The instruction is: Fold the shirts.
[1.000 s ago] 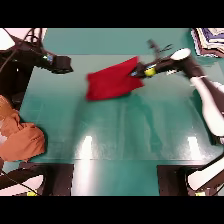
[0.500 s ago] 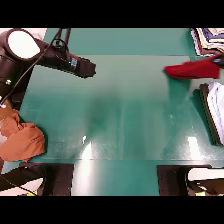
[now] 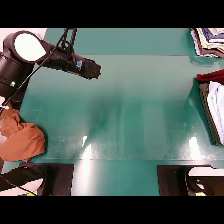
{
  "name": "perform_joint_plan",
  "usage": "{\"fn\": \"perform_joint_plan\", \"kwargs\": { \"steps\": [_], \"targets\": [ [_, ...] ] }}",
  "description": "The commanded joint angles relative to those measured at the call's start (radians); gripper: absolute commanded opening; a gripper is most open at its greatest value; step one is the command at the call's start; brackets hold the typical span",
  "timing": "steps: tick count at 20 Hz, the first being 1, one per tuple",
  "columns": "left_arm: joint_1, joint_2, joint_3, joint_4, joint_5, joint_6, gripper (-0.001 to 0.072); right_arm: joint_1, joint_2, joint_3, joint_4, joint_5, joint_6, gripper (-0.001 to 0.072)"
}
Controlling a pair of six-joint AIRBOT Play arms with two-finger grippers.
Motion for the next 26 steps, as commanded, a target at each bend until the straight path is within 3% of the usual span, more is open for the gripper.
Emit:
{"fn": "perform_joint_plan", "kwargs": {
  "steps": [1, 6, 12, 16, 18, 19, 20, 22, 26],
  "targets": [
    [-0.001, -0.001, -0.001, 0.0, 0.005, -0.002, 0.0026, -0.023, 0.005, 0.139, 0.028, 0.037, 0.0, 0.0014],
    [-0.001, -0.001, -0.001, 0.0, 0.001, -0.001, 0.0026, -0.04, 0.031, 0.218, -0.062, 0.15, 0.016, 0.0014],
    [-0.001, -0.001, -0.001, 0.0, -0.002, 0.0, 0.0026, -0.179, 0.203, -0.052, -0.166, 0.177, 0.014, 0.0014],
    [-0.001, -0.001, -0.001, 0.0, -0.003, 0.008, 0.0026, -0.288, 0.34, -0.268, -0.317, 0.203, 0.011, 0.0032],
    [-0.001, -0.001, -0.001, 0.001, -0.003, 0.008, 0.0026, -0.332, 0.396, -0.376, -0.37, 0.201, 0.011, 0.0307],
    [-0.001, -0.001, -0.001, 0.001, -0.003, 0.008, 0.0026, -0.351, 0.418, -0.424, -0.383, 0.201, 0.011, 0.039],
    [-0.001, -0.001, -0.001, 0.001, -0.003, 0.008, 0.0026, -0.369, 0.434, -0.462, -0.399, 0.203, 0.011, 0.0393],
    [-0.001, -0.001, -0.001, 0.0, -0.006, 0.007, 0.0026, -0.397, 0.454, -0.515, -0.4, 0.202, 0.01, 0.0524],
    [-0.001, -0.001, -0.001, 0.0, -0.021, 0.007, 0.0026, -0.384, 0.462, -0.534, -0.332, 0.192, 0.011, 0.0533]
  ]
}}
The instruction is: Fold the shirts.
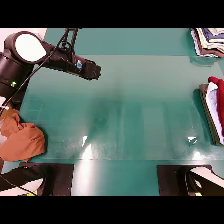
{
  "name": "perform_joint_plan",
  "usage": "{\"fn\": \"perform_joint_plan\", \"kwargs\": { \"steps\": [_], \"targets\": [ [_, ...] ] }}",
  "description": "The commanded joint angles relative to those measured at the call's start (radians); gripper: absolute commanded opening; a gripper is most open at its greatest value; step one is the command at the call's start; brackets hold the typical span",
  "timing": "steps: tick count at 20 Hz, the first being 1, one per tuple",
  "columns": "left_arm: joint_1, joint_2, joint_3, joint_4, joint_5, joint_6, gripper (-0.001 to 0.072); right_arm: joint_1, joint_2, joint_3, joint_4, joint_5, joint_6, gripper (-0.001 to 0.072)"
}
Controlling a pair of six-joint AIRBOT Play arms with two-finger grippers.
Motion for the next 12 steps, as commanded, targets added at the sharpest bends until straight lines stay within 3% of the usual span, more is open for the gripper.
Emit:
{"fn": "perform_joint_plan", "kwargs": {
  "steps": [1, 5, 9, 10, 12],
  "targets": [
    [0.0, 0.0, 0.0, 0.0, -0.007, 0.001, 0.0026, 0.034, 0.016, -0.034, 0.088, -0.017, 0.0, 0.0532],
    [0.0, 0.0, 0.0, 0.0, -0.001, 0.0, 0.0026, 0.333, 0.016, -0.034, 0.27, -0.022, 0.004, 0.0531],
    [0.0, 0.0, 0.0, -0.001, 0.024, 0.0, 0.0026, 0.742, 0.015, -0.034, 0.276, -0.11, 0.003, 0.0526],
    [0.0, 0.0, 0.0, -0.001, 0.037, 0.0, 0.0026, 0.835, 0.015, -0.034, 0.274, -0.141, 0.003, 0.0471],
    [0.0, 0.0, 0.0, -0.001, 0.06, 0.0, 0.0026, 0.995, 0.015, -0.034, 0.24, -0.197, -0.01, 0.0281]
  ]
}}
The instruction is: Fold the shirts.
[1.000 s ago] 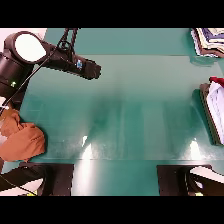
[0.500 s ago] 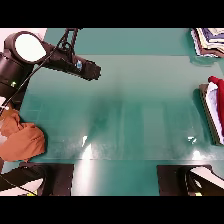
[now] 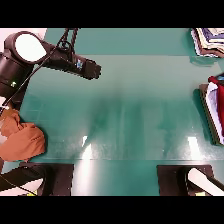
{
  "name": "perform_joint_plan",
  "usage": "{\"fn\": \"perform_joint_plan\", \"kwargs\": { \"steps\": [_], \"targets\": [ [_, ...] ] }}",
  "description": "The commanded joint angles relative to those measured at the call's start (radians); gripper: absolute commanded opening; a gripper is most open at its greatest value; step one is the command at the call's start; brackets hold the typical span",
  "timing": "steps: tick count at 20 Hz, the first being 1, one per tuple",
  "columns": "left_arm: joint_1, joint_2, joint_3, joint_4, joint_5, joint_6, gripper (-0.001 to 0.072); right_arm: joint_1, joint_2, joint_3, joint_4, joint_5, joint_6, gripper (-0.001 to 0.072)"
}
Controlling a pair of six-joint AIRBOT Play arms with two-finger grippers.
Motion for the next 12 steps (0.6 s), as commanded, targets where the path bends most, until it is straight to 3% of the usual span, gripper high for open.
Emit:
{"fn": "perform_joint_plan", "kwargs": {
  "steps": [1, 2, 3, 7, 12],
  "targets": [
    [0.0, 0.0, 0.0, 0.0, 0.047, 0.0, 0.0026, 0.298, 0.0, 0.0, -0.025, -0.105, -0.027, 0.0208],
    [0.0, 0.0, 0.0, 0.0, 0.061, 0.0, 0.0026, 0.359, 0.001, 0.0, -0.044, -0.124, -0.043, 0.0042],
    [0.0, 0.0, 0.001, 0.0, 0.073, 0.0, 0.0026, 0.407, 0.001, 0.0, -0.063, -0.138, -0.056, 0.0016],
    [0.0, 0.0, 0.001, 0.0, 0.116, 0.0, 0.0026, 0.518, 0.0, 0.0, -0.122, -0.147, -0.059, 0.0016],
    [0.0, 0.0, 0.001, 0.0, 0.144, 0.0, 0.0026, 0.518, 0.001, 0.0, -0.12, -0.143, -0.059, 0.0016]
  ]
}}
